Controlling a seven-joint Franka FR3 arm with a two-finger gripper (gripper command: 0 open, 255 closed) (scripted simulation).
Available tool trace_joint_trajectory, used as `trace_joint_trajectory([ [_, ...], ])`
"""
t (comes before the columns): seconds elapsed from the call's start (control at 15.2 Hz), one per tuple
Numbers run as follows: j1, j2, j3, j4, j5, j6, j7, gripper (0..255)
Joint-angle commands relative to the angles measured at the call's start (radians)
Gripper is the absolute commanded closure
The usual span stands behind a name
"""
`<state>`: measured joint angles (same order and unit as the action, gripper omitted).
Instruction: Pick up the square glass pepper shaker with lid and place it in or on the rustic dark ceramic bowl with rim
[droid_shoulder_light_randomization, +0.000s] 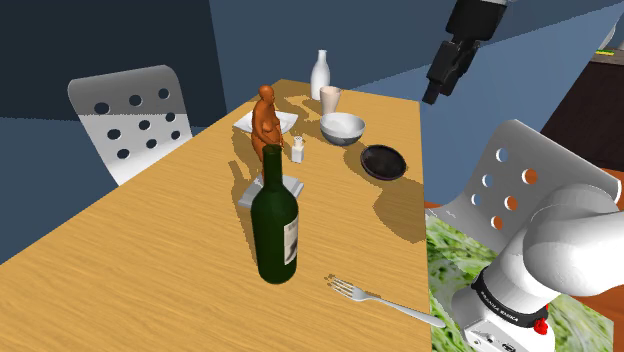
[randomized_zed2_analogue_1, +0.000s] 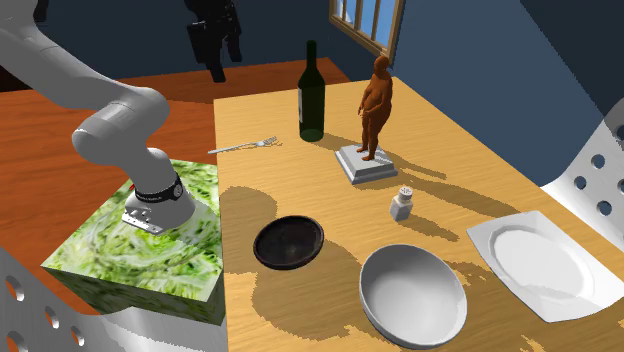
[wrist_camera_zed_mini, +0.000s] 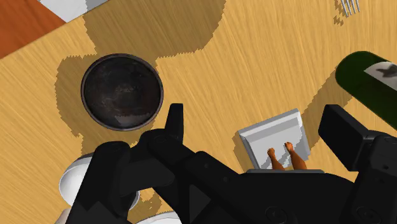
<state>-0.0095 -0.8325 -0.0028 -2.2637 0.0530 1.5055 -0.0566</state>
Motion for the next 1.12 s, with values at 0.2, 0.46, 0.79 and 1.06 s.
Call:
trace_joint_trajectory([
  [0.2, 0.001, 0.093, 0.007, 0.004, -0.003, 0.082, -0.002, 0],
  [0.46, 0.002, 0.226, 0.016, 0.028, -0.009, 0.182, -0.003, 0],
  [0.79, 0.001, 0.404, 0.027, 0.088, -0.019, 0.289, -0.002, 0],
  [1.06, 0.001, 0.553, 0.035, 0.16, -0.031, 0.356, 0.002, 0],
])
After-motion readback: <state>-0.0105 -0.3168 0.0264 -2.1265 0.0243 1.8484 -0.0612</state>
